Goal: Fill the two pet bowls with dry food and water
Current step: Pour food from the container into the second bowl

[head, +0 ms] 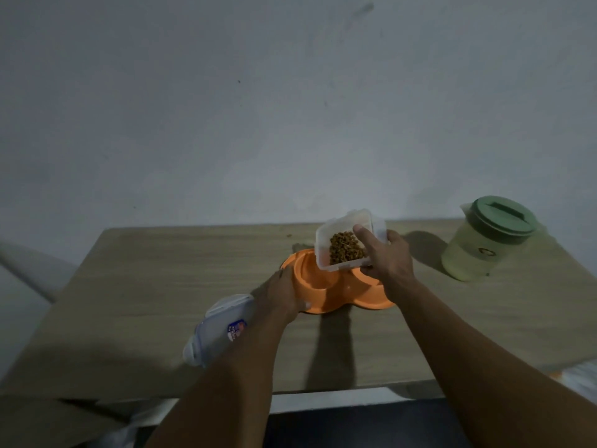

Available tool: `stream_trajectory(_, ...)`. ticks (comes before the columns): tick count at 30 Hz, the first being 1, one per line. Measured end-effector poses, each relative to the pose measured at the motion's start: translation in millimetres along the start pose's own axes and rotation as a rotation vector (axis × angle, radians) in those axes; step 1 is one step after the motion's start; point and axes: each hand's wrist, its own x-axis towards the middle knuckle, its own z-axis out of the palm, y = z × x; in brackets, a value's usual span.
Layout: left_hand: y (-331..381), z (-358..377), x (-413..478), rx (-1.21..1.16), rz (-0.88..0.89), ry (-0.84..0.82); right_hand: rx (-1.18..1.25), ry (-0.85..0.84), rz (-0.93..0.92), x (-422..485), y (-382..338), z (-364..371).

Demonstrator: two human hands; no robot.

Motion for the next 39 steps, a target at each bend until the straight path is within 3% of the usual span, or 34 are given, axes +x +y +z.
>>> stream_trajectory(4, 0, 2, 4, 0.194, -0.030, -0.025, 0.011, -0.014, -0.031, 0, 0, 0)
stream_trajectory(16, 8, 3, 9, 0.231, -0.095, -0.081, -0.147, 0.015, -0.242, -4, 0, 7)
stream_trajectory(39, 13, 3, 8, 0.285, -0.116, -0.088, -0.272, 0.047, -0.323, 0, 3, 2)
